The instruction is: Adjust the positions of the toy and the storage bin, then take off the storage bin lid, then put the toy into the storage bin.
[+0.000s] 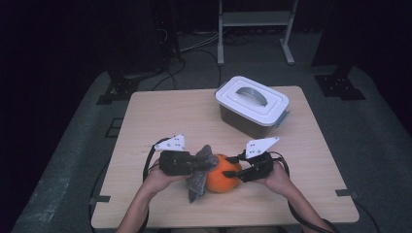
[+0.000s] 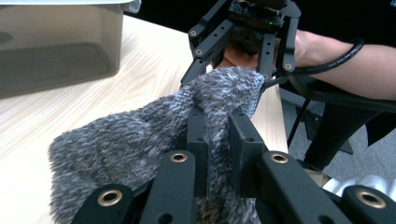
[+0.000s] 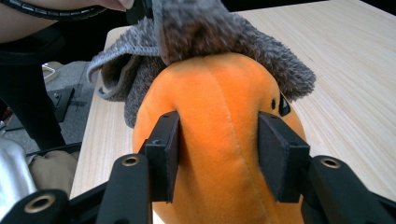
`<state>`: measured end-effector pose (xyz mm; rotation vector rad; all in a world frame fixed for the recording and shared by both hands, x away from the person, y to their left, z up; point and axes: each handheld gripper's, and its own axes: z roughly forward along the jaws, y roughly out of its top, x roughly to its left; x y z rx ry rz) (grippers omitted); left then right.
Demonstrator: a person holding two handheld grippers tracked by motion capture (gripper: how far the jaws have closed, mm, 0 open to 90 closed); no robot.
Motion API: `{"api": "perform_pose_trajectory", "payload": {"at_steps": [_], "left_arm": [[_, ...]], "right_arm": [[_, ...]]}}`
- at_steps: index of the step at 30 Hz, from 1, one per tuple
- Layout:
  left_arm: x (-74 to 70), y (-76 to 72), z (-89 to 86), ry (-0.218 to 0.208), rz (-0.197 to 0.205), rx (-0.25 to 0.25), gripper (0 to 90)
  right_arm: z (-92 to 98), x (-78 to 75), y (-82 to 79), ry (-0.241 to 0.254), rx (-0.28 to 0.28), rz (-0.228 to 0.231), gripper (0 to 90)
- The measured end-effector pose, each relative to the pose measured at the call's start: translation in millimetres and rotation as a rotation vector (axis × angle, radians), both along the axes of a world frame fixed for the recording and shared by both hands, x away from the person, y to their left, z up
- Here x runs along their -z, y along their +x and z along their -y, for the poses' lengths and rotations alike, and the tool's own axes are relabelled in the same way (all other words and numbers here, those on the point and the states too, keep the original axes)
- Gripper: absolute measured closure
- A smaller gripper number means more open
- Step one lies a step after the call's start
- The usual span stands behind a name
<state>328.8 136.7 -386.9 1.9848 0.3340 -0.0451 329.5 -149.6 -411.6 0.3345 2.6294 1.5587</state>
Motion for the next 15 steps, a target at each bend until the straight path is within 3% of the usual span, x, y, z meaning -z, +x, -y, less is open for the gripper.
{"api": "perform_pose_trajectory", "payload": {"at_steps": [3, 7, 12, 15], "left_arm": [[0.4, 0.0, -0.3, 0.002, -0.003, 0.002, 80.7], [-3.7, -1.7, -0.3, 0.005, 0.009, -0.002, 80.6], [-4.3, -2.9, 3.4, 0.039, 0.021, -0.008, 80.6], [-4.0, -1.6, 0.1, 0.041, 0.023, -0.015, 80.6]], "right_arm": [[-4.2, -1.4, -3.7, -0.02, 0.006, 0.017, 51.2], [-3.8, 0.0, -2.3, -0.003, 0.004, 0.001, 51.1], [-8.3, -1.0, -4.2, -0.019, 0.004, 0.006, 49.8], [-6.8, -2.1, -3.1, -0.009, -0.007, 0.0, 40.4]]}}
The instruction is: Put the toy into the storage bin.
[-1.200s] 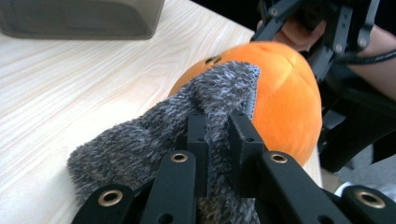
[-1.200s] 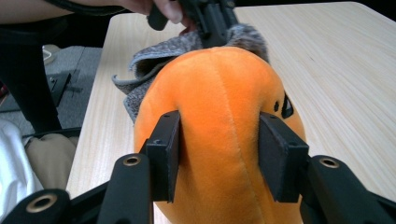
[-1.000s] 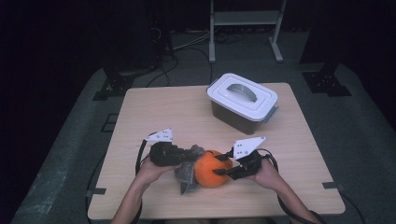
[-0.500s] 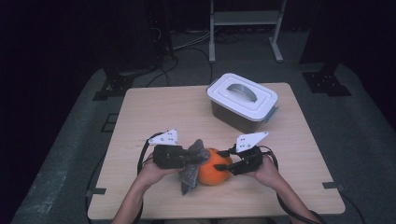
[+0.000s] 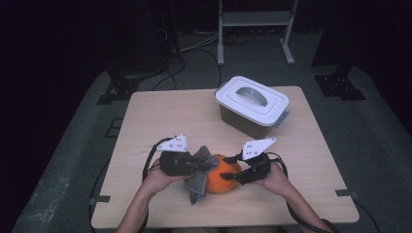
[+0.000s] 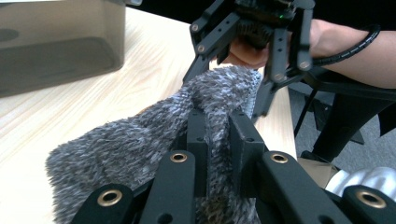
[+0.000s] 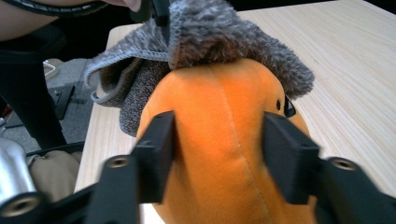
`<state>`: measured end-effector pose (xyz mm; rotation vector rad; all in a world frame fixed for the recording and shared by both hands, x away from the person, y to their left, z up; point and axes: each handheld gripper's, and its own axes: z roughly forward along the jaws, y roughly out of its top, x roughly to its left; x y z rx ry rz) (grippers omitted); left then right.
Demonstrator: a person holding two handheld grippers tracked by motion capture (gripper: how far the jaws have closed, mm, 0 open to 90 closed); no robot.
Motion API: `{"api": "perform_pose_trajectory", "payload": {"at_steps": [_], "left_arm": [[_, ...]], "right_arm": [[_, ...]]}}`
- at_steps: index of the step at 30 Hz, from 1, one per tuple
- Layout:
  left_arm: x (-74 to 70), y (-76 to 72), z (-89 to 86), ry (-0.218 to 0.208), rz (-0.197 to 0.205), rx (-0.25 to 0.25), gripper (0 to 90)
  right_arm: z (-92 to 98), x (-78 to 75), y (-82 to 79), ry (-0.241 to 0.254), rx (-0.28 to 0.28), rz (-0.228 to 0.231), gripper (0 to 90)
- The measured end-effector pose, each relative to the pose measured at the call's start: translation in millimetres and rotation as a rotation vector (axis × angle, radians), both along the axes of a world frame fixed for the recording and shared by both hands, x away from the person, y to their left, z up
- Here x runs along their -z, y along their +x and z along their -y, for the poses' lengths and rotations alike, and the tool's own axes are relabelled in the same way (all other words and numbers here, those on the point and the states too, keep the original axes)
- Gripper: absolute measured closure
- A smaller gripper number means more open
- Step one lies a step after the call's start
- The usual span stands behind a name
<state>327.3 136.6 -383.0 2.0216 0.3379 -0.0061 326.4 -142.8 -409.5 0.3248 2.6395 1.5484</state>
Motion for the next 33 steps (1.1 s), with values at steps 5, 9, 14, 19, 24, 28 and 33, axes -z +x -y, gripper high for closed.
{"api": "perform_pose_trajectory", "payload": {"at_steps": [5, 9, 14, 19, 24, 28, 33], "left_arm": [[0.5, 0.4, -4.8, 0.008, -0.002, -0.015, 80.4], [-1.3, 0.4, -3.9, 0.008, -0.004, -0.011, 80.9], [-11.6, -7.9, 6.4, 0.003, 0.002, 0.038, 82.1], [-12.4, -12.6, 15.1, 0.041, 0.025, 0.042, 82.0], [-12.2, -11.6, 10.7, 0.083, 0.051, 0.024, 82.1], [-9.4, -6.9, -1.0, 0.101, 0.051, -0.022, 82.0], [-4.5, -0.2, -10.2, 0.096, 0.021, -0.057, 82.0]], "right_arm": [[4.8, -3.1, -1.4, -0.036, 0.017, 0.016, 29.3], [7.8, 1.9, -0.4, -0.044, 0.023, 0.01, 35.2], [-3.1, 2.9, -4.3, -0.052, 0.015, 0.035, 43.0], [-8.1, 2.0, -4.4, -0.059, 0.022, 0.044, 46.1], [-6.2, 2.7, -0.4, -0.038, 0.039, 0.011, 49.0], [-3.9, 1.4, 3.3, -0.024, 0.066, -0.005, 50.1], [-0.4, 1.9, 5.2, -0.014, 0.082, -0.012, 50.2]]}}
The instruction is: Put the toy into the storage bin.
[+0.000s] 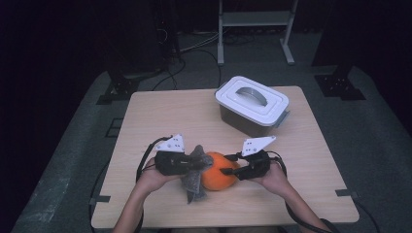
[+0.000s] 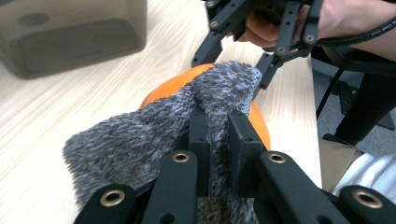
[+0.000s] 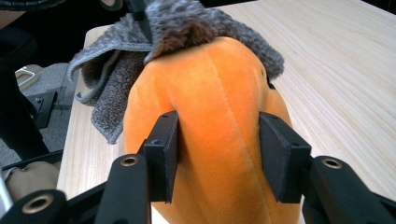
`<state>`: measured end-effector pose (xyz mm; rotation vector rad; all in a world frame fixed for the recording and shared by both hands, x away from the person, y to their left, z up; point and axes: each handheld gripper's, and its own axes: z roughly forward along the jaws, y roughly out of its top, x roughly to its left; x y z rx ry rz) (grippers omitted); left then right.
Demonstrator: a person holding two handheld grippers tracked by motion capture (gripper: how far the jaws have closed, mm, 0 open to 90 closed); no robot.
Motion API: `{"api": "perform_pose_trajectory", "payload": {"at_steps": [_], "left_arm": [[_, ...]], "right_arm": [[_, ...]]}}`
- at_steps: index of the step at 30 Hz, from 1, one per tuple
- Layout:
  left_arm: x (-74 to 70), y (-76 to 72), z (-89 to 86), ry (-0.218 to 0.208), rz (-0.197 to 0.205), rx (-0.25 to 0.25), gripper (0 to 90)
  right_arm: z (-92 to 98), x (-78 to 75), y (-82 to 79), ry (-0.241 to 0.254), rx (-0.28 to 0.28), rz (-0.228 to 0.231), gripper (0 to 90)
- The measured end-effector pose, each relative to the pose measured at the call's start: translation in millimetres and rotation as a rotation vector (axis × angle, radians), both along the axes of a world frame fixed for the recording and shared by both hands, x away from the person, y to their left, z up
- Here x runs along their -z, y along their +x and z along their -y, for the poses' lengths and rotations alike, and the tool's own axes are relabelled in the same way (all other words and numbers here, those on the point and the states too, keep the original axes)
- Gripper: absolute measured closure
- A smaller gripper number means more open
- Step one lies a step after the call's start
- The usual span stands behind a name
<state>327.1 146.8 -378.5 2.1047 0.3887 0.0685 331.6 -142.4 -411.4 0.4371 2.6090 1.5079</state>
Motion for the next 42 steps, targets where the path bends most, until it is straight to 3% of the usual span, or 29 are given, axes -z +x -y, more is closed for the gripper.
{"api": "perform_pose_trajectory", "payload": {"at_steps": [6, 15, 18, 21, 26, 29, 31, 36, 42], "left_arm": [[-3.3, -0.4, -0.4, -0.02, -0.006, -0.001, 82.0], [-16.9, -12.2, 16.4, -0.024, 0.029, 0.059, 82.0], [-14.9, -13.9, 22.5, 0.037, 0.044, 0.05, 82.0], [-11.1, -9.6, 17.2, 0.029, 0.029, 0.041, 82.0], [-8.6, -5.4, 9.4, 0.017, 0.001, 0.029, 82.0], [-7.7, -6.6, 13.9, 0.017, -0.004, 0.041, 81.9], [-7.8, -7.2, 16.1, 0.033, 0.001, 0.039, 81.8], [-6.9, -4.4, 9.8, 0.017, -0.01, 0.021, 81.9], [-3.1, 1.0, -4.6, 0.007, -0.029, -0.026, 81.8]], "right_arm": [[-6.0, -0.2, -5.3, -0.015, -0.01, 0.03, 50.9], [-26.0, -1.0, -20.4, -0.072, -0.072, 0.112, 51.7], [-31.2, -1.8, -23.8, -0.084, -0.075, 0.135, 49.2], [-29.2, -4.7, -23.4, -0.069, -0.079, 0.137, 41.1], [-22.5, -7.0, -19.4, -0.039, -0.036, 0.123, 37.0], [-26.7, -2.2, -20.0, -0.048, -0.036, 0.12, 39.7], [-29.4, -0.1, -22.8, -0.063, -0.055, 0.138, 46.7], [-27.1, 0.5, -23.9, -0.08, -0.07, 0.153, 59.9], [-18.9, 2.9, -19.9, -0.081, -0.097, 0.138, 62.3]]}}
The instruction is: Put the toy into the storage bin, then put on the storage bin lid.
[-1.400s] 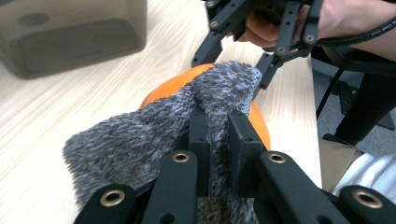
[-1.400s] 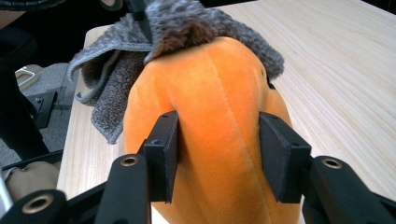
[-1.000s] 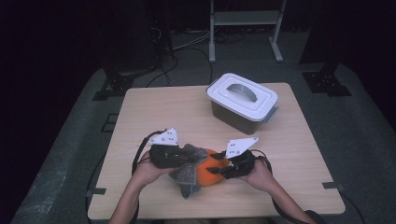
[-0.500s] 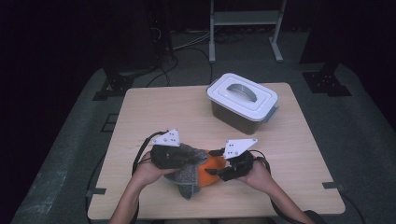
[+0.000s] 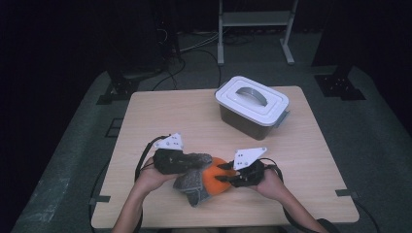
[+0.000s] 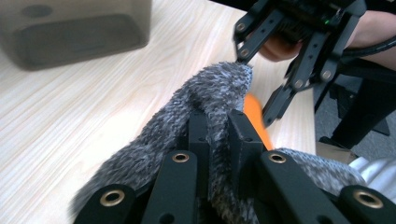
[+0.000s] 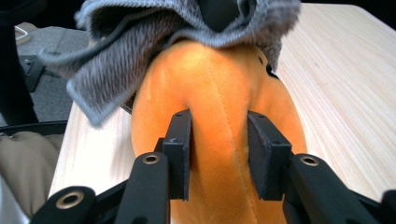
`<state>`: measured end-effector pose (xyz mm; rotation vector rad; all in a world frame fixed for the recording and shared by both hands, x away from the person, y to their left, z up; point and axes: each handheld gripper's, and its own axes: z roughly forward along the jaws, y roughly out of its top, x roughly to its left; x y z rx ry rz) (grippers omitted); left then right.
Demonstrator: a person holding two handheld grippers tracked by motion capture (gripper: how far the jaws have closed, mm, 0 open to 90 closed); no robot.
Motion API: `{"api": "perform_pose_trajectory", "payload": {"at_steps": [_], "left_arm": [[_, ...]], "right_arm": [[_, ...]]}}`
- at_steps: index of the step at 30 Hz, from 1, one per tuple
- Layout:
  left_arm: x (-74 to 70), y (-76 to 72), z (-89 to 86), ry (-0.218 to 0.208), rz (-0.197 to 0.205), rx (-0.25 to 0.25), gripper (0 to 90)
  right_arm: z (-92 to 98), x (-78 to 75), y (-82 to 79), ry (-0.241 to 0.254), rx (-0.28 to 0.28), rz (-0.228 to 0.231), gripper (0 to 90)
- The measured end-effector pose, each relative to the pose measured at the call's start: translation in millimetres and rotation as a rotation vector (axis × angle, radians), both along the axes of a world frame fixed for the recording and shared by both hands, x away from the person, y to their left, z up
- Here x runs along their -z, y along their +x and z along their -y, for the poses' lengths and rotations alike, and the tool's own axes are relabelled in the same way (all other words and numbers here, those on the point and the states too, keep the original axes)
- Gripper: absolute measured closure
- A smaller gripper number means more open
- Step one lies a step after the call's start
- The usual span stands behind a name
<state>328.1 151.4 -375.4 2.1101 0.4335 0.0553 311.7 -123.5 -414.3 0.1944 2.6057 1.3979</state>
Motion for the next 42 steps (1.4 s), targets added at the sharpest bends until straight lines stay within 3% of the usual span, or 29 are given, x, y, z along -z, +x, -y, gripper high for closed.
{"api": "perform_pose_trajectory", "payload": {"at_steps": [10, 23, 34, 37, 42], "left_arm": [[6.9, 2.2, -7.0, -0.016, -0.029, -0.007, 81.7], [14.9, 5.2, -2.0, -0.073, -0.069, 0.019, 81.6], [24.5, 11.0, -4.8, -0.114, -0.109, 0.013, 81.6], [23.2, 8.6, 1.0, -0.134, -0.103, 0.043, 81.7], [20.5, 5.9, 9.8, -0.112, -0.079, 0.053, 81.7]], "right_arm": [[11.9, 1.1, 5.8, 0.002, 0.007, -0.031, 61.7], [29.8, 4.2, 13.7, 0.01, 0.029, -0.062, 61.2], [38.7, 6.4, 19.9, 0.027, 0.053, -0.088, 60.9], [40.7, 7.4, 21.6, 0.027, 0.058, -0.095, 61.0], [50.7, 10.2, 26.2, 0.032, 0.075, -0.114, 60.9]]}}
